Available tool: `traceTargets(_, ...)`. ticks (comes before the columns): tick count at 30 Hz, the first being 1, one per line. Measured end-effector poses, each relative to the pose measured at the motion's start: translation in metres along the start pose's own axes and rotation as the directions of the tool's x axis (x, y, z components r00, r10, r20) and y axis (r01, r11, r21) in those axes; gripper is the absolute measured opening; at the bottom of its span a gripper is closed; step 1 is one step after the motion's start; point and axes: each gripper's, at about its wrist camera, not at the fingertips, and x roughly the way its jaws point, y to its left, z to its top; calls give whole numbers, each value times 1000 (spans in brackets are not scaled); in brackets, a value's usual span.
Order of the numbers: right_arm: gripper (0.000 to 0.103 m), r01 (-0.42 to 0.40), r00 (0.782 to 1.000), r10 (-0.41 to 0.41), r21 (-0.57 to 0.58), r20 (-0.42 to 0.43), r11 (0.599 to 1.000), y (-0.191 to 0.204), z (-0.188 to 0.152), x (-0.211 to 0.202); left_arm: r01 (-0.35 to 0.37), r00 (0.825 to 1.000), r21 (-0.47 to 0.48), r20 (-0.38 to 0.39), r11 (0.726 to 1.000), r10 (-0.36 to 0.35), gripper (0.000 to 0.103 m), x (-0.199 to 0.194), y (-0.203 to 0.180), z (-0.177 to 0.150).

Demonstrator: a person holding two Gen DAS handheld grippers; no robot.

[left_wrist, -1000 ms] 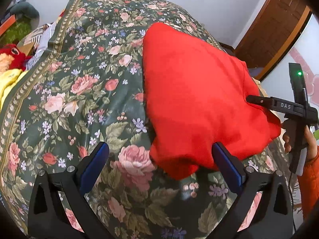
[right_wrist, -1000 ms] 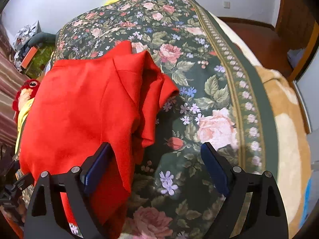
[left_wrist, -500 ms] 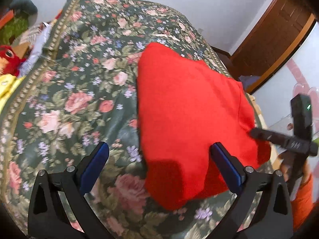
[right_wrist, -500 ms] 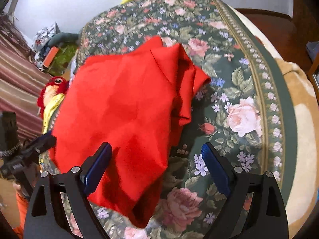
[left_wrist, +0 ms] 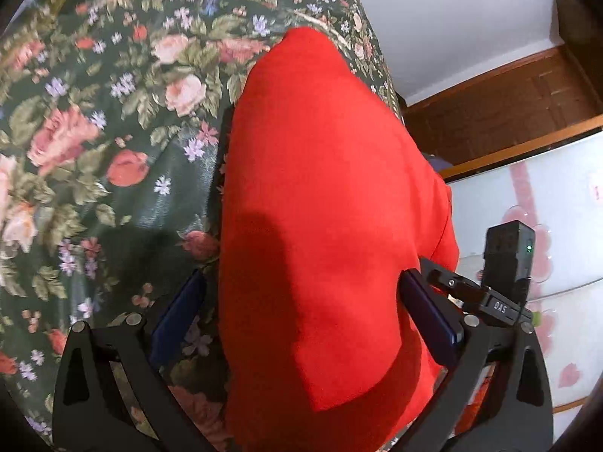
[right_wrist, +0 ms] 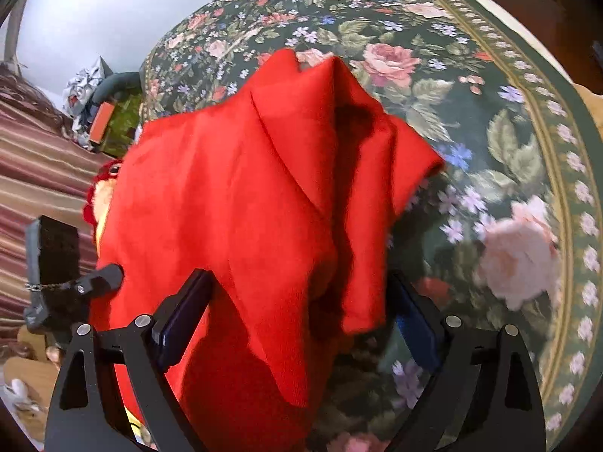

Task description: Fold large clothes

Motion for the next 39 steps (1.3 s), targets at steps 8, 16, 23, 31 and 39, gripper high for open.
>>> traceTargets(8,65,-37,999,36,-68,-5,997,11,-5,2,89,996,-31,-16,996,-89,90,4,5,-1)
traceTargets(16,29,-106,994,105,-72,-7,992,33,-2,-7,53,998,61,33,997,-55,56,-22,-17,-6)
traceTargets(23,28,-108,993,114,-144,31,984,82,9,-17,11,993,122,119,992,-25,49,-70,-34,-3)
traceTargets(31,28,-133,984,156,-232,83,964,148,31,-19,-15,967,152,252,988,-24,49,-146,-25,11)
traceTargets(39,28,-129,981,166,-307,97,943,205,60,7,-58,941,129,338,990,11,49,-200,7,41)
